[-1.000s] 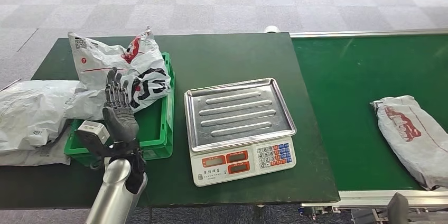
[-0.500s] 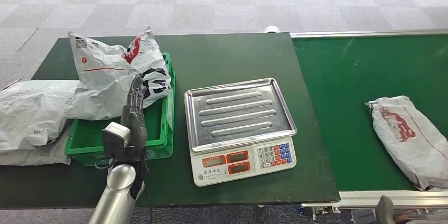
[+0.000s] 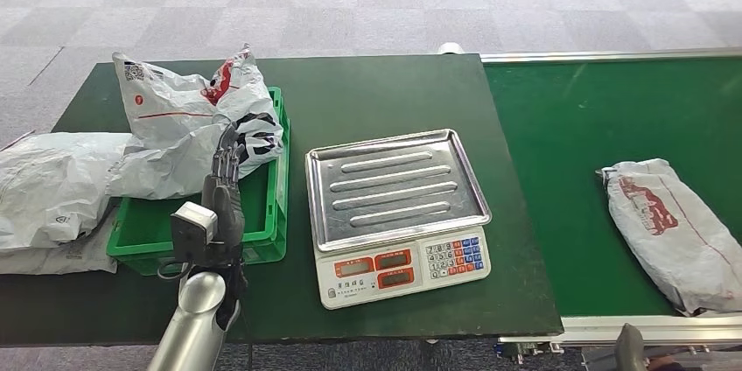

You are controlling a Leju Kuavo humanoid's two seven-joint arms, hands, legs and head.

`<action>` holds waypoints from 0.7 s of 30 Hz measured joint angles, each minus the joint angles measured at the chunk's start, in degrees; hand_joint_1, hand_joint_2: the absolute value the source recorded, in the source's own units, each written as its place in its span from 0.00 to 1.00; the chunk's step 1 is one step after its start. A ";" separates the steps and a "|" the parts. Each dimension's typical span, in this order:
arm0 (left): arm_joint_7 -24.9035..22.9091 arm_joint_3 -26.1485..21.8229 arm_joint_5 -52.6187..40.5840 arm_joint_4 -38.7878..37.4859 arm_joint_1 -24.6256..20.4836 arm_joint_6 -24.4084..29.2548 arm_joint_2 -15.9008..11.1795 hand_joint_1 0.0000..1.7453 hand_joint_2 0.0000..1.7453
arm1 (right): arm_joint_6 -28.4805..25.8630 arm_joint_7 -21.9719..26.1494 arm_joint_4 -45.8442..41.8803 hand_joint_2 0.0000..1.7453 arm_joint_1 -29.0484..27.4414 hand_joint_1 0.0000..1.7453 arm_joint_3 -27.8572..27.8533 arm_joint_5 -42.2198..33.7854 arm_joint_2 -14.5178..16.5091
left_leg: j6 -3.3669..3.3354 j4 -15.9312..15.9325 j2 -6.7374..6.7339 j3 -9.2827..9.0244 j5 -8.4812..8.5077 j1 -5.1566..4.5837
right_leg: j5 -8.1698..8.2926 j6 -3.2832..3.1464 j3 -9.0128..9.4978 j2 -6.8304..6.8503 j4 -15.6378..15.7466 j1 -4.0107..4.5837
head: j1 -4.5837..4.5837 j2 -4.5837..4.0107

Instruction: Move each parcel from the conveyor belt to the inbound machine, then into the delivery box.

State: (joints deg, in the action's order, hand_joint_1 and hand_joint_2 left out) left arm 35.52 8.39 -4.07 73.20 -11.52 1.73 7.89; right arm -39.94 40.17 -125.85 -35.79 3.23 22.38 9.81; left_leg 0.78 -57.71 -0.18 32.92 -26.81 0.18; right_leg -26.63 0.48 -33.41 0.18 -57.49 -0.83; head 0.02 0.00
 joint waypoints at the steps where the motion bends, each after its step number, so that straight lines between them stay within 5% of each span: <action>1: 0.00 0.00 -0.01 0.00 0.00 0.00 0.00 0.00 0.00 | -0.01 0.00 0.03 1.00 0.00 0.00 -0.01 0.01 0.00 | 0.00 0.00 0.00 0.00 0.00 0.00 | 0.00 0.00 0.00 0.00 0.00 0.00 | 0.00 0.00; 21: -9.54 0.87 -6.71 1.92 -5.95 -7.52 5.80 0.00 0.00 | -0.02 0.01 0.52 1.00 9.56 0.00 -10.10 -1.11 8.58 | 0.00 0.00 -0.02 -0.03 0.09 -0.01 | 0.14 0.02 0.02 -0.03 0.00 -0.01 | -0.01 -0.02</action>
State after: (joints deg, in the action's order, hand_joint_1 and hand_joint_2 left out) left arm 25.98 9.27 -10.78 75.12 -17.46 -5.80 13.69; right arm -39.95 40.18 -125.33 -26.23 -6.87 21.27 18.39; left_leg 0.78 -57.72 -0.21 32.89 -26.72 0.17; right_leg -26.49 0.51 -33.40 0.15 -57.48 -0.84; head 0.01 -0.02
